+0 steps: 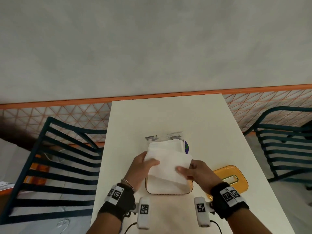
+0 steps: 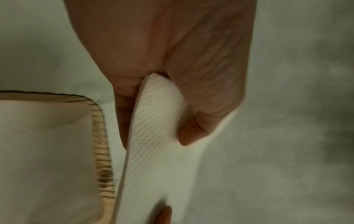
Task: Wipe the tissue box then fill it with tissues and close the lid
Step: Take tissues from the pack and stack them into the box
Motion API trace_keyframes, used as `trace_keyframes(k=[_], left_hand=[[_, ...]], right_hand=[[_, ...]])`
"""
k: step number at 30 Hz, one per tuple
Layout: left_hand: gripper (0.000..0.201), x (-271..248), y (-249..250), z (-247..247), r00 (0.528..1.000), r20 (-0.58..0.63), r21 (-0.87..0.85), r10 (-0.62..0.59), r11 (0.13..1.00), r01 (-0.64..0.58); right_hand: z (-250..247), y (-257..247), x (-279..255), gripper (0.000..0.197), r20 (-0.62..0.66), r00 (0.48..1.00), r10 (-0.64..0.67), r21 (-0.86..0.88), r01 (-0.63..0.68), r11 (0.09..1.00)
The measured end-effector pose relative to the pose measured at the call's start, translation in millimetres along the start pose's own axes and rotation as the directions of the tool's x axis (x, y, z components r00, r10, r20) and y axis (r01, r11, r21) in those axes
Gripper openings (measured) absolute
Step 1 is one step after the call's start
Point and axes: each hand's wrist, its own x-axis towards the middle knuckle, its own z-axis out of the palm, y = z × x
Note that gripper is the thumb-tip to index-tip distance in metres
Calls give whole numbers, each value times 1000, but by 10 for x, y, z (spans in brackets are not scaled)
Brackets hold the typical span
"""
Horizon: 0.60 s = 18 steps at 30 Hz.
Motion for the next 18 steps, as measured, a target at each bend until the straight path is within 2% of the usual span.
trace_keyframes(k=[2,4,7,11,18], left_hand=[[19,-21,-206,10,996,-81,132,-31,990,41],[14,-65,-383,22,990,-132,255,-42,964,75],[10,-105,-561,44,981,-190,378,-32,920,103],[29,-88,-644,79,969,-240,547,65,833,79],[50,-24,-660,143,952,-271,716,141,690,102]], right_hand=[[-41,131,20,23,-64,997,43,-44,-46,998],[-83,255,62,23,-141,985,95,-168,-118,979],[-88,403,128,31,-234,962,138,-369,-219,903],[16,417,161,19,-319,944,80,-581,-261,771],[138,341,139,18,-405,914,-7,-683,-298,667]])
